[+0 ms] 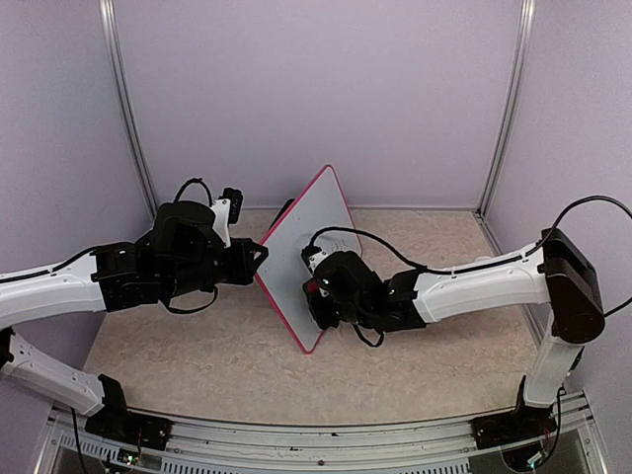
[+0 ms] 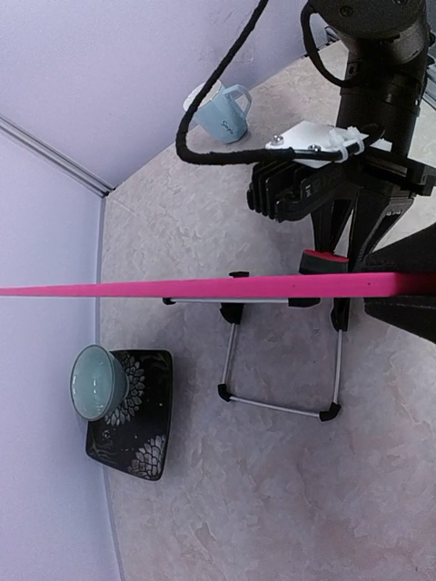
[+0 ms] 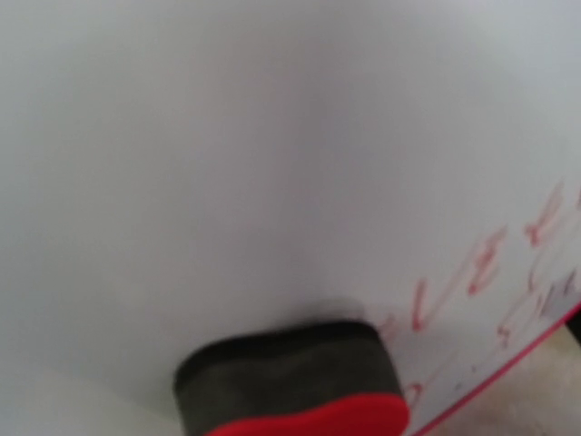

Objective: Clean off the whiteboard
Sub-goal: Erase the whiteboard at the center of the board.

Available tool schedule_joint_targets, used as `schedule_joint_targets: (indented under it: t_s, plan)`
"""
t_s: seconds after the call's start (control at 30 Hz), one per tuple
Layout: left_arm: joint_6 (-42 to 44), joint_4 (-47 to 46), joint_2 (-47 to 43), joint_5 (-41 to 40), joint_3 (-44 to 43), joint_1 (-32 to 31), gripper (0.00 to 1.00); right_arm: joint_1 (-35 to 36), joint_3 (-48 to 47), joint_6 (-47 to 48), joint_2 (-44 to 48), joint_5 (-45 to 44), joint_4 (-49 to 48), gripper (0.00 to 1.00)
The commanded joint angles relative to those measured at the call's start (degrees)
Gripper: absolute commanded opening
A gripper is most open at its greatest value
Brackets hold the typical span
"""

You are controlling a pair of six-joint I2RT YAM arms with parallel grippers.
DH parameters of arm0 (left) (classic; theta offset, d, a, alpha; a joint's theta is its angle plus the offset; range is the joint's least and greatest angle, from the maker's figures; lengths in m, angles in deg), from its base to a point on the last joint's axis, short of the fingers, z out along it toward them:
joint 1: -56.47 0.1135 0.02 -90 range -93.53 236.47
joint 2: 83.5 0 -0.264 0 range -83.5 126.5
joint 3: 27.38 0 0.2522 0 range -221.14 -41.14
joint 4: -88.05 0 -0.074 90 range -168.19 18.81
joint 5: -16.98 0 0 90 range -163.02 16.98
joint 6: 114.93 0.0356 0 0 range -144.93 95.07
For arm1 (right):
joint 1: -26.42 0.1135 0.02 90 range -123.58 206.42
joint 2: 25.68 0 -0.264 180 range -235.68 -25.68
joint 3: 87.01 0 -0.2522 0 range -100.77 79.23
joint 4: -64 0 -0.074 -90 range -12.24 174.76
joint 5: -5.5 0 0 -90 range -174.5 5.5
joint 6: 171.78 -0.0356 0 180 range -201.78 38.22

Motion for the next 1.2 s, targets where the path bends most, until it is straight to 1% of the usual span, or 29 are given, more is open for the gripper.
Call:
schedule_joint_targets:
  t_s: [0.0,0.13,0.33,0.53,0.67,0.8,0.9,1.03,1.17]
  plan:
    - [0.1,-0.7,1.3,7.0,-0.8,-1.8,0.0,-0.6,1.4,-2.3,-3.0,2.9,0.1,0.24]
    - [0.1,-0.6,1.2,7.0,-0.8,-1.8,0.0,-0.3,0.0,-1.3,-2.8,3.1,0.6,0.24]
    - [0.0,-0.6,1.3,6.9,-0.8,-1.8,0.0,1.8,-2.1,3.3,2.5,6.3,-3.2,0.24]
    - [0.0,-0.6,1.0,6.8,-0.6,-1.8,0.0,2.6,-2.4,2.7,5.5,9.5,-4.3,0.25]
    - [0.0,-0.7,1.0,6.7,-0.4,-1.8,0.0,2.5,-0.2,1.7,4.7,8.1,-4.9,0.25]
    - [0.1,-0.9,1.1,6.8,-0.4,-1.8,0.0,1.6,1.5,0.0,1.2,5.1,-3.5,0.25]
    - [0.1,-0.8,1.0,6.9,-0.6,-1.8,0.0,0.8,3.1,-1.6,-0.7,4.6,-2.6,0.24]
    - [0.0,-0.5,0.7,6.6,-0.6,-1.8,0.0,1.3,4.9,-2.1,-1.3,3.3,-2.4,0.24]
    - [-0.1,-0.5,0.8,6.5,-0.7,-1.8,0.0,3.3,7.8,-0.6,0.0,4.2,-5.9,0.24]
